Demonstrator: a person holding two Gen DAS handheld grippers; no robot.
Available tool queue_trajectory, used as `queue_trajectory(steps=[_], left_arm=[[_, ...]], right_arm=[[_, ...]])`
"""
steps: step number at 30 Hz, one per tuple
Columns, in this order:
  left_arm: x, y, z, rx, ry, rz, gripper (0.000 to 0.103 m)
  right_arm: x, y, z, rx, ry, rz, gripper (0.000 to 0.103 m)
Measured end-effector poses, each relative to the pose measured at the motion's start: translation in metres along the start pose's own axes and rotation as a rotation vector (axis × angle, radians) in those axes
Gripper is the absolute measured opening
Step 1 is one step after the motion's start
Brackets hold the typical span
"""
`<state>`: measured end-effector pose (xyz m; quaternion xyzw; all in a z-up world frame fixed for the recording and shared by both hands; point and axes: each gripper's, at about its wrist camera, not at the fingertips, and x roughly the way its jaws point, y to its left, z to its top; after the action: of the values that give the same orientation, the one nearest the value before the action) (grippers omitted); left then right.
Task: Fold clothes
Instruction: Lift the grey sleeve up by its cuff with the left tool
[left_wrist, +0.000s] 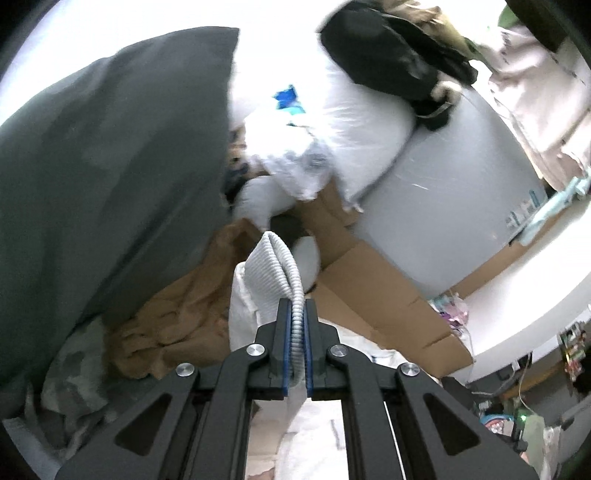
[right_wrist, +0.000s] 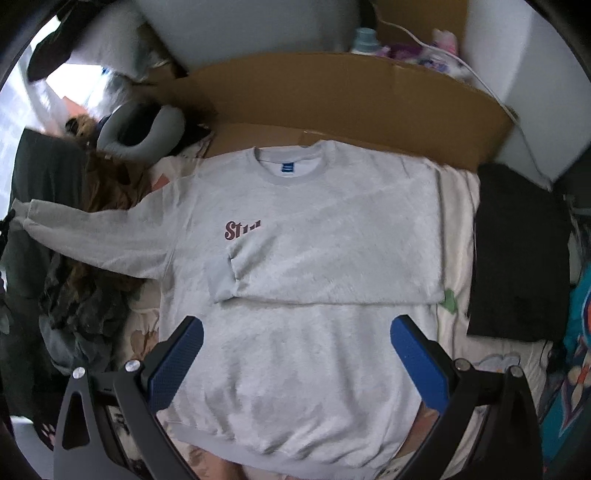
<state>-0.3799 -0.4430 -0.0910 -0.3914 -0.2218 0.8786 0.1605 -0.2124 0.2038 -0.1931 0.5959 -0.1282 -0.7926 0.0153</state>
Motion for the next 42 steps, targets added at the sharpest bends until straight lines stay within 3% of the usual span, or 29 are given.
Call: queue_trajectory(steps=[8, 22, 33, 42], left_arm=[[0.019, -0.057, -0.001, 0.07, 0.031, -0.066, 0.005], [0.058, -0.152, -0.01, 0.186, 0.087, -0.161, 0.005], [0.088, -0.217, -0.028, 0.265, 0.149, -0.219, 0.005], [0.121, -0.263, -0.062, 0.318, 0.224, -0.263, 0.005]], right_arm=[[-0.006, -0.027, -0.014, 0.068, 0.031, -0.01, 0.102], [-0.008, -0.029, -0.013, 0.026, 0.029, 0.012, 0.102], [-0.016, -0.04, -0.009, 0.039, 0.005, 0.036, 0.102], [-0.02, -0.056, -0.009, 0.064, 0.001, 0.054, 0.102]])
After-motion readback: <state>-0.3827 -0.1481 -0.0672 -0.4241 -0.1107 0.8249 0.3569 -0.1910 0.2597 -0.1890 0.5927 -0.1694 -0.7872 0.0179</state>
